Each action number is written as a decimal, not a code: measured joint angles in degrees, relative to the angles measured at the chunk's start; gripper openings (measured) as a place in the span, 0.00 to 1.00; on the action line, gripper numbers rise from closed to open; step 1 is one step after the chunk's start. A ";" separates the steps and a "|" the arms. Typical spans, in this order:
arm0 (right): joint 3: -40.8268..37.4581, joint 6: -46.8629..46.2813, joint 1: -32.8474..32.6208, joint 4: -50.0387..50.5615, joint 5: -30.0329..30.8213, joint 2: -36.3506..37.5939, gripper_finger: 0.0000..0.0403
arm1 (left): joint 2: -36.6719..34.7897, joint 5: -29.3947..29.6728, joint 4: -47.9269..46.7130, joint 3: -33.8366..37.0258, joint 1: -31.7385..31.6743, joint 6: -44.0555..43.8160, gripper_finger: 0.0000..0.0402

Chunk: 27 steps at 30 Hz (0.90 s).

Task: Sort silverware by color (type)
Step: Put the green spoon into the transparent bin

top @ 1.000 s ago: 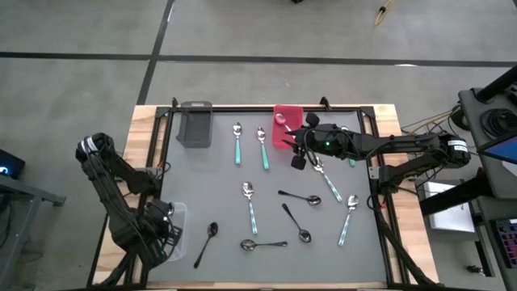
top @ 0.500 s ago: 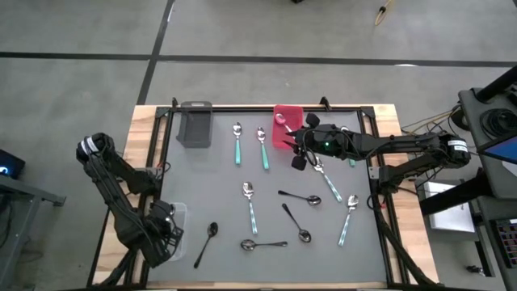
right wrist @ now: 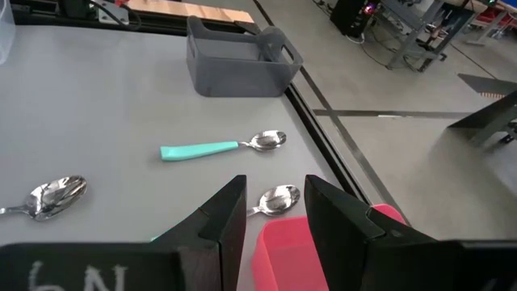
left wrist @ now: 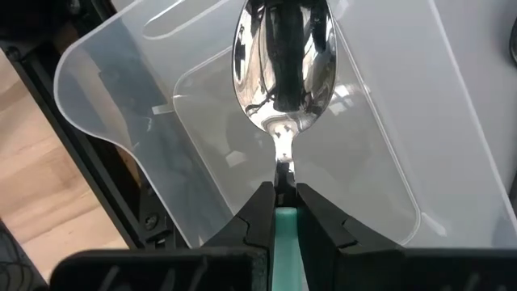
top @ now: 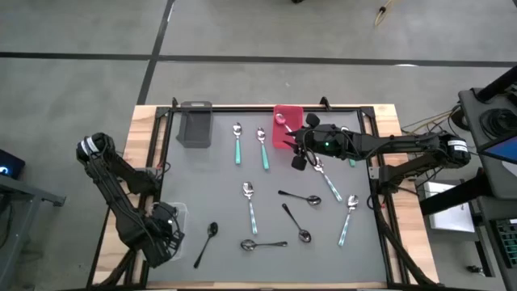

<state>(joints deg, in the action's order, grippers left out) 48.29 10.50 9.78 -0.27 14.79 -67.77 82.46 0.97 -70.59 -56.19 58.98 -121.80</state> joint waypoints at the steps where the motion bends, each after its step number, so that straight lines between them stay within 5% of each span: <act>1: 0.00 0.00 0.00 0.00 0.00 0.00 0.29 | 0.00 0.00 0.09 0.15 0.00 -0.02 0.04; 27: 0.00 0.01 0.00 -0.01 0.05 0.00 0.29 | 0.00 0.00 7.01 6.87 -0.17 -3.21 0.10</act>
<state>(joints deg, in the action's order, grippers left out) 48.29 10.52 9.78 -0.28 14.84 -67.77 82.46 0.97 -63.58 -49.32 58.81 -125.01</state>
